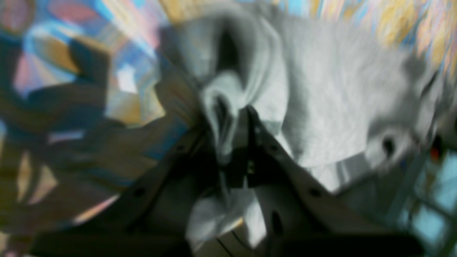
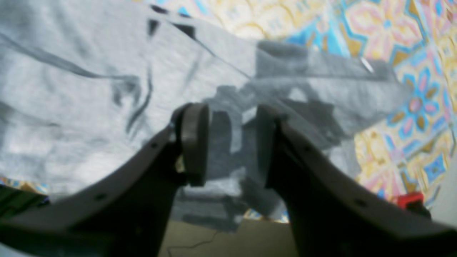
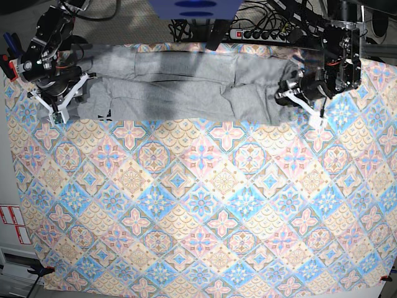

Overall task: Fold the T-shirt properly
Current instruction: 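Grasp the strip end with the left gripper and lift it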

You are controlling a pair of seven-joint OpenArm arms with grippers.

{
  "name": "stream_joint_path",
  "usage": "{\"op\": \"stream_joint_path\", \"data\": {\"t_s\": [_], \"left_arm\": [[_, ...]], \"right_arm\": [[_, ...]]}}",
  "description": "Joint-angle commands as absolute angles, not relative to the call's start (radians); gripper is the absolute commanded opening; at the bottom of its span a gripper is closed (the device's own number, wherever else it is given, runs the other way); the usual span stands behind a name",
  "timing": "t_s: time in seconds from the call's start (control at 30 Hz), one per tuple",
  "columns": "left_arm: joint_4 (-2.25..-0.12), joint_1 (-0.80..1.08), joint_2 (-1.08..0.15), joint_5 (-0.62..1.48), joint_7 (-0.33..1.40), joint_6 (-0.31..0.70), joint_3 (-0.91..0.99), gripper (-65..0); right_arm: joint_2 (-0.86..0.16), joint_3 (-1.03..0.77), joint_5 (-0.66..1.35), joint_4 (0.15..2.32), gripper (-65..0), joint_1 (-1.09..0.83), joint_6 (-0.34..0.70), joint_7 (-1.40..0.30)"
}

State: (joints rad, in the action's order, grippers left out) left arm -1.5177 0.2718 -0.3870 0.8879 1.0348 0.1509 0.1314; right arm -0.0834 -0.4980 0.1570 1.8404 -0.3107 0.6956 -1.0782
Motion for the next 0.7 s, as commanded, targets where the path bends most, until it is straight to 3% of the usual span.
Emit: {"op": "stream_joint_path", "data": {"t_s": [0.0, 0.43, 0.67], "left_arm": [[-1.532, 0.266, -0.401, 0.900, 1.027, 0.153, 0.156, -65.0], [-1.526, 0.259, -0.492, 0.888, 1.023, 0.153, 0.403, -65.0], [-1.537, 0.249, -0.526, 0.809, 0.981, 0.153, 0.410, -65.0]], "right_arm": [[-0.093, -0.501, 0.170, 1.862, -44.3, -0.306, 0.698, -1.064], [-0.093, -0.501, 0.170, 1.862, -44.3, -0.306, 0.698, -1.064], [-0.093, -0.501, 0.170, 1.863, -44.3, -0.306, 0.698, -1.064]]}}
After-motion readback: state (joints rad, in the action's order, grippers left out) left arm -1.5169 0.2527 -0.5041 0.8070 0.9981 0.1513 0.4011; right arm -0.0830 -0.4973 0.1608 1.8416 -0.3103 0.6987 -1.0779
